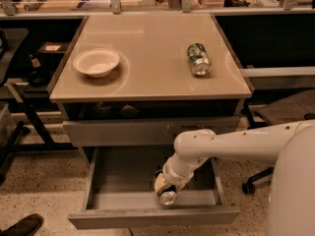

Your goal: Place pepsi can into middle drawer

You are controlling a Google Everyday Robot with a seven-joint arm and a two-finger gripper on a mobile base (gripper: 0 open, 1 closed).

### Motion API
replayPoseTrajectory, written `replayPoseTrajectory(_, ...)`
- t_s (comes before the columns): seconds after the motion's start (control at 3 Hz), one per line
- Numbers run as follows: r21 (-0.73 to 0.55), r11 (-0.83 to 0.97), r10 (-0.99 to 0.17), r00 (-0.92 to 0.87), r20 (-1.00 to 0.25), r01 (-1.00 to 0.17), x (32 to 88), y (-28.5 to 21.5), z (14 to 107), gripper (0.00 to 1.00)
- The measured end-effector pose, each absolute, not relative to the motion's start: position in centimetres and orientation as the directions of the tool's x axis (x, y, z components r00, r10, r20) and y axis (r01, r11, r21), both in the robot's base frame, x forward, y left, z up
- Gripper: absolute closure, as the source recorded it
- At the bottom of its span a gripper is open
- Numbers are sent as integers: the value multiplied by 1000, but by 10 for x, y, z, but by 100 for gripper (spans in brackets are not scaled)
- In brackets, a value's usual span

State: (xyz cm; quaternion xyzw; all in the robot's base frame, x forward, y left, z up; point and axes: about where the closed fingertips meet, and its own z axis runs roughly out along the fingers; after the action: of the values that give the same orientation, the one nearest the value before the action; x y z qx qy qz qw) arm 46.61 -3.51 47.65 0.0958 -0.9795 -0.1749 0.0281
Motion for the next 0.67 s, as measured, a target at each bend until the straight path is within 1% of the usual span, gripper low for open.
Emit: replayPoseTrajectory(0.67,313,937,-147,-988,-43,-153,486,-11,454,100)
